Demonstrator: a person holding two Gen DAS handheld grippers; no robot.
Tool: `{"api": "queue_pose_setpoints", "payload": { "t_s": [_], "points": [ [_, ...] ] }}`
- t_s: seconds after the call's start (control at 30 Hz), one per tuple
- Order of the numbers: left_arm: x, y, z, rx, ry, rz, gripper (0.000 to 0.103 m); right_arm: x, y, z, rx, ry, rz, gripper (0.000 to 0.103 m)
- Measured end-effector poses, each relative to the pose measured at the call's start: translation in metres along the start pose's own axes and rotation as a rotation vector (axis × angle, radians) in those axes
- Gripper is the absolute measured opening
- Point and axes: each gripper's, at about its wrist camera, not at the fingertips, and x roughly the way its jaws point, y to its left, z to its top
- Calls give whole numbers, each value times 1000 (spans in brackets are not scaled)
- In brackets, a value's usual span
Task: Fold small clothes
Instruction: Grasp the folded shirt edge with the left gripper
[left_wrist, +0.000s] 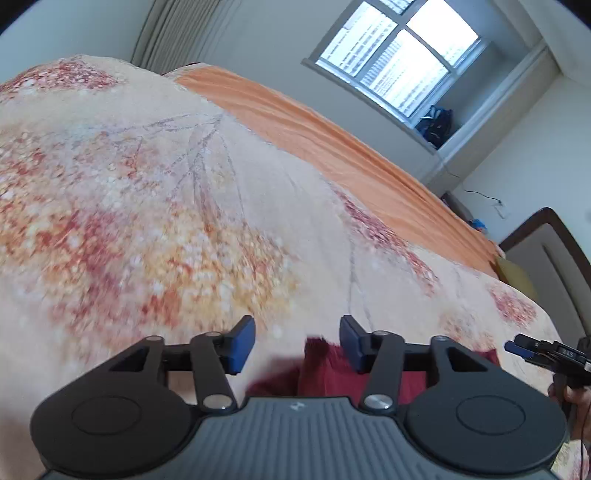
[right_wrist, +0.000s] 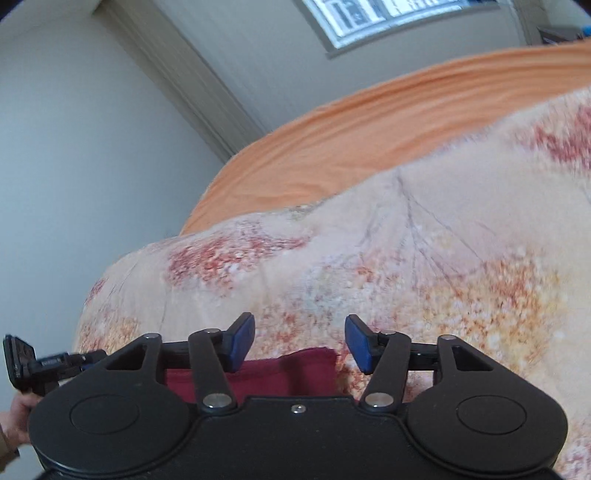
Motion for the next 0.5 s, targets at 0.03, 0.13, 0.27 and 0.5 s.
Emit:
{"api": "queue_pose_setpoints", "payload": {
  "t_s": [0.03,0.13,0.27,0.5],
  "points": [
    [-4,0,-8,7,20,-20,59,-4,7,-3,-35,10,0,62],
    [-14,0,-41,44,108,-54,59,-15,32,-22,-101,36,44,63],
    [-15,11,-79,41,196,-39,58,-20,58,-57,-103,96,117,65],
    [-10,24,-91,3,219,-35,55,-19,96,-106,-184,190,150,65]
  ]
}}
